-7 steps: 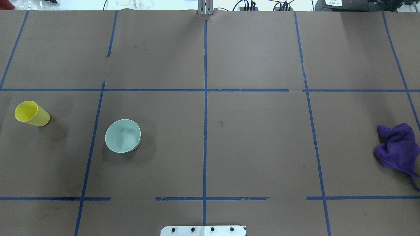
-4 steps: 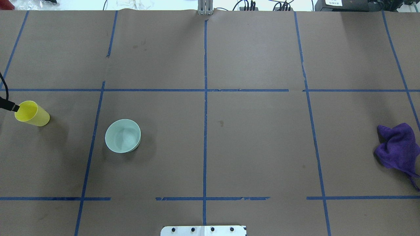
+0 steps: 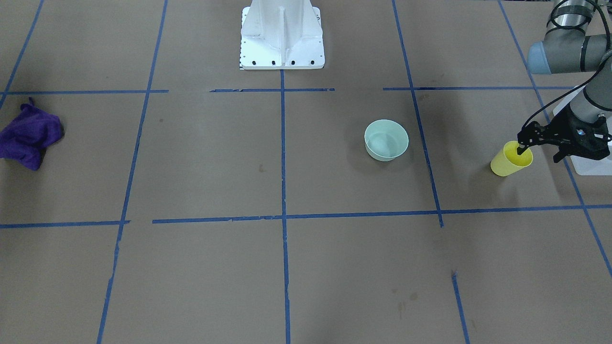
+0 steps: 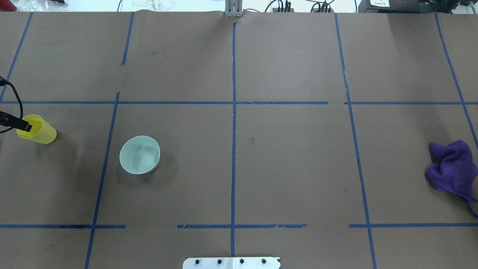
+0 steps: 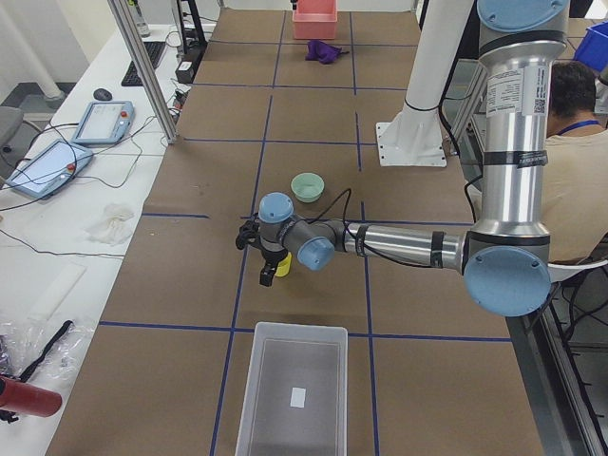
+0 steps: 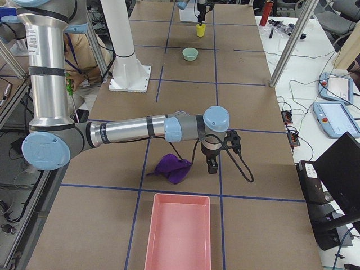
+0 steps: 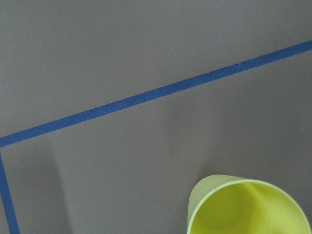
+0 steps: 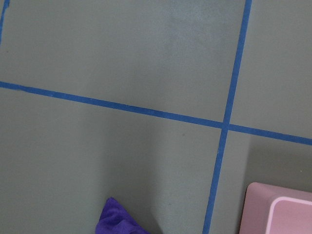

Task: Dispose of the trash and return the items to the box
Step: 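Reach the left gripper to the yellow cup and grasp it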

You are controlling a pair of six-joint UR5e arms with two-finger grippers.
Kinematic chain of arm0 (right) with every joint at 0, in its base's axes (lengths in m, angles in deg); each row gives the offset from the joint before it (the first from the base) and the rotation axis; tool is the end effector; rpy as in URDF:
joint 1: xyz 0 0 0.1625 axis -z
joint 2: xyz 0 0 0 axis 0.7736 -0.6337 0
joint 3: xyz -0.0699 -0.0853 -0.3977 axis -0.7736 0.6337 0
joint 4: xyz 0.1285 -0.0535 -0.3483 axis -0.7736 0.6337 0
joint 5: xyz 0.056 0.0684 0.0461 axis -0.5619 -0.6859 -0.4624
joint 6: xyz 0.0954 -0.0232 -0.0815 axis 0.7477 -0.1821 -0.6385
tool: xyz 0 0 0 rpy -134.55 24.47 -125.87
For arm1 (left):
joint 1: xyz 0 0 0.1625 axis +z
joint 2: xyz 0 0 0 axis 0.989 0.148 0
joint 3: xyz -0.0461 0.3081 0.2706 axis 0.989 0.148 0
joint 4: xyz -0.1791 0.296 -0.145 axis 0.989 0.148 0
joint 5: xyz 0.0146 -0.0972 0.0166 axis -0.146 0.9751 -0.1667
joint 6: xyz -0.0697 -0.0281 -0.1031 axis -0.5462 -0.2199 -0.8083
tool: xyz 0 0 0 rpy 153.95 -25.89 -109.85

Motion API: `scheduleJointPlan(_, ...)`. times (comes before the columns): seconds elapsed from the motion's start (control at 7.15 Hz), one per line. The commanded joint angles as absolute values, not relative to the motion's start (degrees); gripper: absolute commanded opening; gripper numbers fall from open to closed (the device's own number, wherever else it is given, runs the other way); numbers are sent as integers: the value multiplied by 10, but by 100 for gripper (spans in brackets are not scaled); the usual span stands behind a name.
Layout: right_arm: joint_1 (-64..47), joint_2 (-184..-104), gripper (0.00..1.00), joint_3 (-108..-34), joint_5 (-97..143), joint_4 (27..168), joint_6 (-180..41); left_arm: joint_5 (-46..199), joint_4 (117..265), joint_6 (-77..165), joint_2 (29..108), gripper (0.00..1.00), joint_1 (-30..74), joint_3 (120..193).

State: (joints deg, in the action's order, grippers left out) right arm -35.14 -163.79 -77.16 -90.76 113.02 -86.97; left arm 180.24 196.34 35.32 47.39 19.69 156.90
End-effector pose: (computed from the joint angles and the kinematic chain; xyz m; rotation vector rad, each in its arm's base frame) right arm 0.0064 -0.4629 0.5875 0.1098 -0.8196 -0.1471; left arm 0.1733 -0.4495 0.6137 0.2126 0.7681 0.2481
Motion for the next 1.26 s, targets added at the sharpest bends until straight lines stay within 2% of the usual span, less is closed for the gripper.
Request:
scheduleJointPlan(0.0,-350,-1639,100,-769,-908,1131,-868,1804,1964,352,490,86,215,1553)
scheduleJointPlan(0.14,-350,-1636,100,-770,-907,1130,-867,1803,1964,353,494,49,219,1544)
scheduleJointPlan(0.28,-350,-1637,100,-769,-906,1130,-867,1803,1963,351,494,1,220,1544)
scheduleJointPlan(0.7,-350,-1633,100,-770,-906,1130,-866,1807,1963,322,495,0,219,1548)
scheduleJointPlan(0.98,-348,-1631,100,-773,-907,1130,-865,1840,1933,320,492,0,210,1627)
scheduleJointPlan(1.12,-341,-1631,100,-774,-907,1128,-866,1845,1906,320,494,0,165,1658)
